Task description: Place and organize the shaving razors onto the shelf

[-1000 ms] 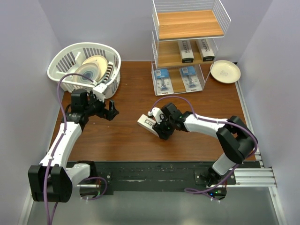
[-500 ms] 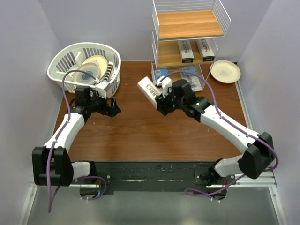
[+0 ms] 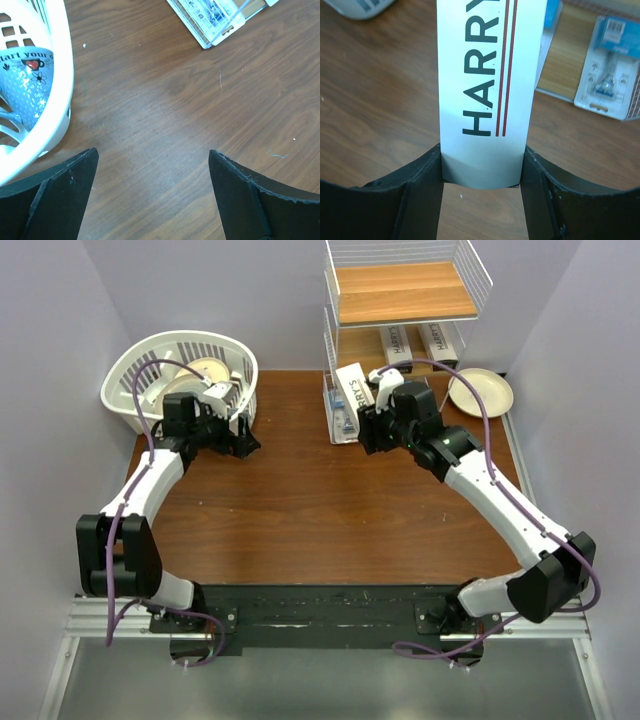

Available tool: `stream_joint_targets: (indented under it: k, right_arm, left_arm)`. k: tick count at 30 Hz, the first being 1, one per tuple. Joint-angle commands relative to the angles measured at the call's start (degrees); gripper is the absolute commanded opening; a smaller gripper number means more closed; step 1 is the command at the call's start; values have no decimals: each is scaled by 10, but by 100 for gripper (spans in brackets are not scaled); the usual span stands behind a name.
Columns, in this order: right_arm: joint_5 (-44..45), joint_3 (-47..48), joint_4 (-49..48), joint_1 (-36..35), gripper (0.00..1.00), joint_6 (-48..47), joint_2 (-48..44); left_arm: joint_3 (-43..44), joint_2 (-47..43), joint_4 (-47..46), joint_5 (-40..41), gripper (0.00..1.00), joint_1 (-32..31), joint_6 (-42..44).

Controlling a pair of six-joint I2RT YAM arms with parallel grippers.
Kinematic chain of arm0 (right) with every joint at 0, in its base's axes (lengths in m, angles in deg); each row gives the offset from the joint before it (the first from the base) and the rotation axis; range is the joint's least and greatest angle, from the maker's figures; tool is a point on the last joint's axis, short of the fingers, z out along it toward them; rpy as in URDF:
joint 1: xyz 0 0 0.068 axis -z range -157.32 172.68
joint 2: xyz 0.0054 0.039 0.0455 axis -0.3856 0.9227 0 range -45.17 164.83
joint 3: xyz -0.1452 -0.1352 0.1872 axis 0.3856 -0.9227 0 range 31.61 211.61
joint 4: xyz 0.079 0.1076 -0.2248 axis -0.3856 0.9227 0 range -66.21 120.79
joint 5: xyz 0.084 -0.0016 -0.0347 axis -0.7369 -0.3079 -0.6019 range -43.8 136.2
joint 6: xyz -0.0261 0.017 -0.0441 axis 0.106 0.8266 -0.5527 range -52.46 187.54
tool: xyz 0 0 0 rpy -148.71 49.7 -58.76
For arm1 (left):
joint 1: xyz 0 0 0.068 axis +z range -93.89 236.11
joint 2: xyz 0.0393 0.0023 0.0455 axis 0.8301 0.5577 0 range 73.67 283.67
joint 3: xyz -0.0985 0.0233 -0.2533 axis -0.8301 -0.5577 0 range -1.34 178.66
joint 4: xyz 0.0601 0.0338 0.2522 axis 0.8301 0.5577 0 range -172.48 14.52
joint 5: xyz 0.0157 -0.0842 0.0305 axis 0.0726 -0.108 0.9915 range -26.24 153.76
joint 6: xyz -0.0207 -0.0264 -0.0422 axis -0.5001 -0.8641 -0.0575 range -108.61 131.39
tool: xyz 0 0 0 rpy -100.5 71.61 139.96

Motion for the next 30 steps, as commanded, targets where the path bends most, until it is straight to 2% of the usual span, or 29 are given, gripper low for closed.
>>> stream_joint_targets:
  k: [1, 11, 22, 30]
  right_arm:
    - [34, 61, -24, 6, 43, 27, 30]
    - [55, 127, -31, 21, 45, 46, 101]
    - [50, 127, -33, 24, 44, 54, 104]
    - [48, 181, -55, 23, 44, 54, 162]
  left_arm:
    - [29, 3, -20, -14, 97, 4, -6]
    - [-2, -18, -31, -14, 97, 4, -7]
    - [-32, -38, -34, -14, 97, 4, -7]
    - [-44, -49, -37, -15, 97, 4, -7]
